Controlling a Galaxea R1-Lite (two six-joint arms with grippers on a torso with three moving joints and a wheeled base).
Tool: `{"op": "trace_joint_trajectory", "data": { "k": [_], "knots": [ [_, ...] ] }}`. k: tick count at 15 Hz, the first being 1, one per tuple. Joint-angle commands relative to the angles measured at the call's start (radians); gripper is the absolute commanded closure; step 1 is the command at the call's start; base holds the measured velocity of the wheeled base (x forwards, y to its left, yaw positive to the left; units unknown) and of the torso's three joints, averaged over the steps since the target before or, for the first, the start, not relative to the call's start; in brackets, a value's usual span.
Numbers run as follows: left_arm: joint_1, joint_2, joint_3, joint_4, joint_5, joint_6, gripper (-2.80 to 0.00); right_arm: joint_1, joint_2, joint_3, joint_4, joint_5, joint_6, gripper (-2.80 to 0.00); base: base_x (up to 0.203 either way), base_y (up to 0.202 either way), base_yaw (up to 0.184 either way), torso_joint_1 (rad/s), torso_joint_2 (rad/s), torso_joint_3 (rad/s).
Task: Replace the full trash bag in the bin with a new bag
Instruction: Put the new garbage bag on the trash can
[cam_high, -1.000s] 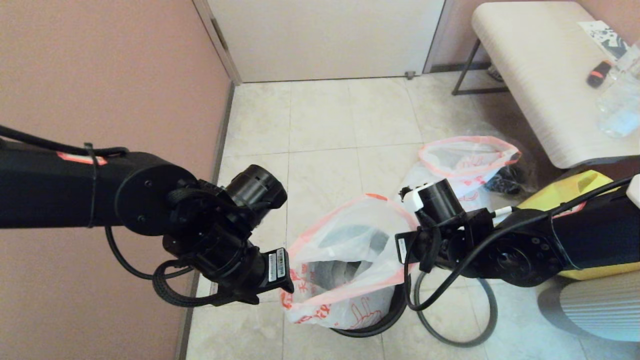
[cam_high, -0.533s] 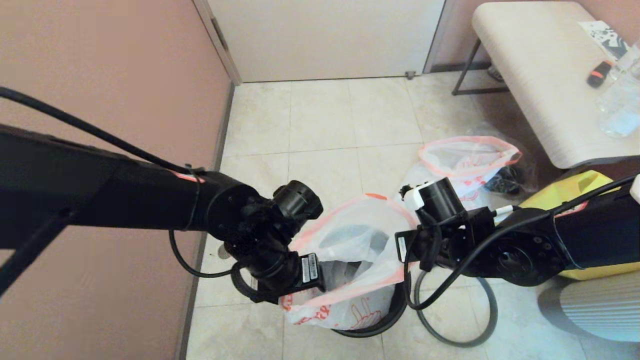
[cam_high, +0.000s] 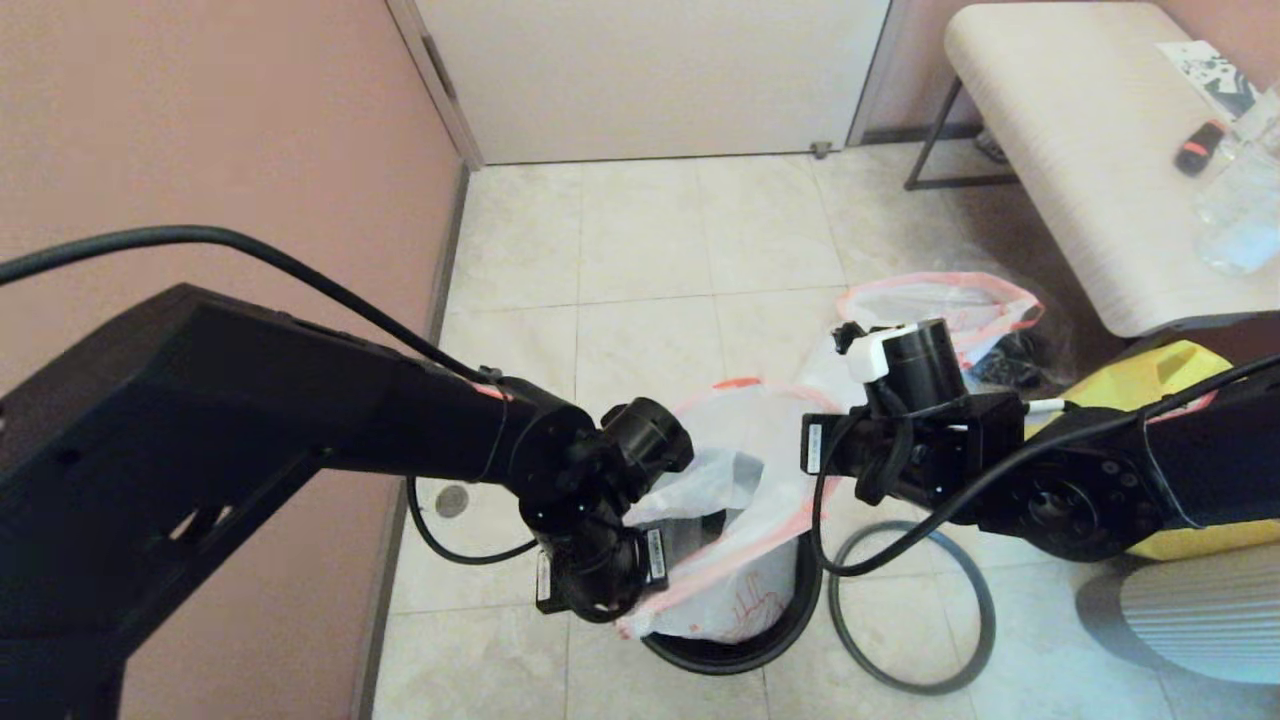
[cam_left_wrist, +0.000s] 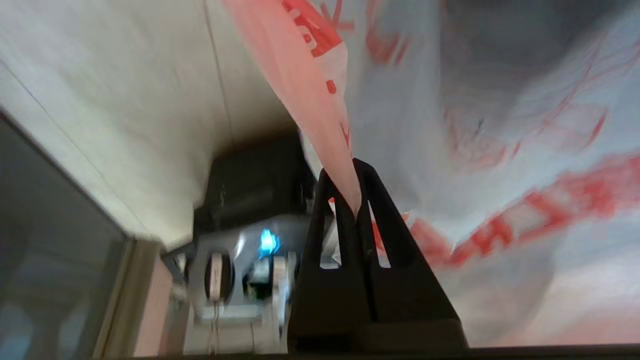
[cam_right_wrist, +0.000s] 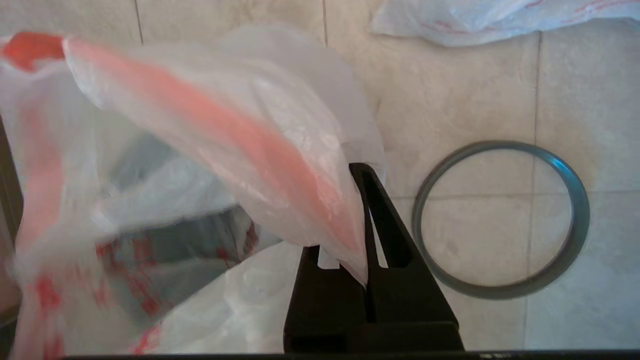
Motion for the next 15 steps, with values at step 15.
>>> {"op": "trace_joint_trajectory", "data": {
  "k": [15],
  "knots": [
    [0.013,0.057,0.248,-0.253,0.145,-0.032,0.00,0.040,0.149,0.388,-0.145,0.015,0.101,0.00,0.000,0.000,0.000,0.000,0.00,0.000]
  ]
}}
